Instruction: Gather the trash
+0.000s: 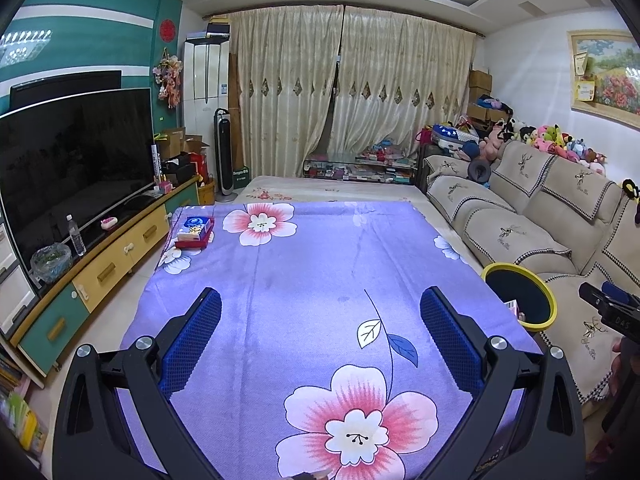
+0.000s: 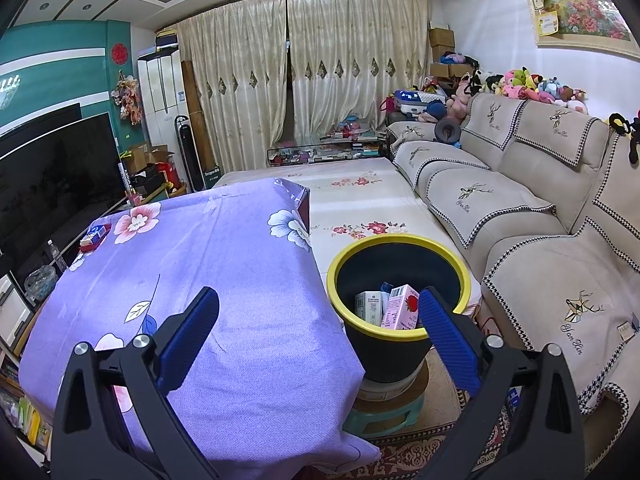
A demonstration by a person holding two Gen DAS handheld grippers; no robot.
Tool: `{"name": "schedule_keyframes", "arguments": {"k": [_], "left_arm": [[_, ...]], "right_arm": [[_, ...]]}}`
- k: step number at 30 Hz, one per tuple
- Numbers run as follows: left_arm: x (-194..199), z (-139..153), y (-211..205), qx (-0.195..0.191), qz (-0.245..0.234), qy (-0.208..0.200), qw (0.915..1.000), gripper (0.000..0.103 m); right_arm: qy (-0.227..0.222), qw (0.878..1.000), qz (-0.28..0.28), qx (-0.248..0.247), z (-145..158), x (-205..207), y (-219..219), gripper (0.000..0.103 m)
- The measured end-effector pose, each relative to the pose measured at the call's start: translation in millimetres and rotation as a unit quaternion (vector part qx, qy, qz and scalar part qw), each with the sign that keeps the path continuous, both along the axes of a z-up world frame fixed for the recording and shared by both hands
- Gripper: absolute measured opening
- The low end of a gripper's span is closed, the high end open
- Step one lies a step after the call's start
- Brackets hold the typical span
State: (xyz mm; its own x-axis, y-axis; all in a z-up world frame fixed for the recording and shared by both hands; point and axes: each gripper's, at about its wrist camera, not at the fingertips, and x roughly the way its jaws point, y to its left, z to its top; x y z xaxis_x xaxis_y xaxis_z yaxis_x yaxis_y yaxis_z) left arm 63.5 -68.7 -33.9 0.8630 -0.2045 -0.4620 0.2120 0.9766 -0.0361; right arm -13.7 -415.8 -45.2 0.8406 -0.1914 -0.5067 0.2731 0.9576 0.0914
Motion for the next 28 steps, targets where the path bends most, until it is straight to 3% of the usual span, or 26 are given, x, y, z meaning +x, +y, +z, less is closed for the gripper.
{"name": "schedule_keyframes", "arguments": {"k": [20,25,28], "left_arm": [[13.1,-5.4,1.0,-0.016,-0.012,0.012,0.9997,0.098],[61.7,-15.5,14.2,-0.016,0.002,0.053,0.9985,0.098],[123.1,-38.0,28.7,-0.014,0.045,0.099,0.9940,0.098]], "right_arm": [[0.007,1.000,0.003,0.002,-11.4,0.7,4.1,0.095],[0.011,0.999,0.029,-0.017,-2.1,23.3,11.8,0.096],[0.017,0.998,0.063,-0.014,3.2,60.6,21.6,0.096]]}}
